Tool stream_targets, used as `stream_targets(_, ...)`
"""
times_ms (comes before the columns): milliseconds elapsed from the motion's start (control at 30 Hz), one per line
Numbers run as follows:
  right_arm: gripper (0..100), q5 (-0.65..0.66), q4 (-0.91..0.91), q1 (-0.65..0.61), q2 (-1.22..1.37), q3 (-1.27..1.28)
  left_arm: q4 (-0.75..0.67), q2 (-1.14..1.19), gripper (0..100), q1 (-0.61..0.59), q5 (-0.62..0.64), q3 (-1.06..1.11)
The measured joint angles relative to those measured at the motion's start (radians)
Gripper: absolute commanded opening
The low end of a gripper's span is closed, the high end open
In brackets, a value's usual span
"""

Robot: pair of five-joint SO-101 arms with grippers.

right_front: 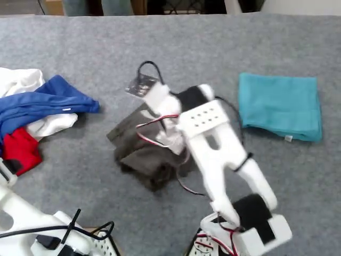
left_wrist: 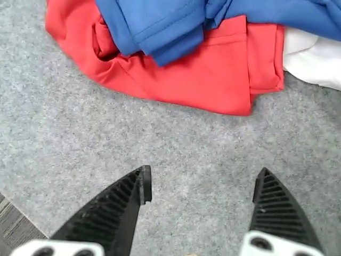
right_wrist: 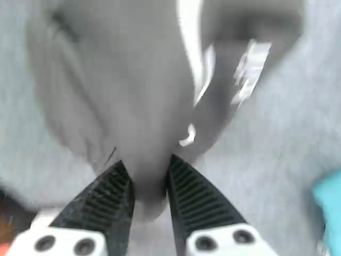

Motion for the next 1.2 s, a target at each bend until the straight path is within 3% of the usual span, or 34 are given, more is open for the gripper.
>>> stream_targets(233,4.4,0.244,0.100,0.204,-0.170,0.196,-0.029,0.000,32,0.014,0.000,0.000)
stream_targets(467,37.3,0.460,0.101,0.413,-0.265,0.347,-0.055,0.003,32,0.023,0.000,0.009)
stream_targets(600,33.2,0.532,0.103,0.465,-0.282,0.241,-0.078,0.003,32,0.023,0.000,0.026)
stream_targets(833,18.9,0.491,0.103,0.342,-0.149,0.020,-0.080,0.003,32,0.023,0.000,0.026)
stream_targets(1100,17.4,0.311,0.058,0.074,0.227,-0.006,-0.080,0.003,32,0.023,0.000,0.026)
stream_targets(1200,13.4,0.259,-0.041,0.046,0.362,-0.006,-0.080,0.003,32,0.023,0.000,0.048)
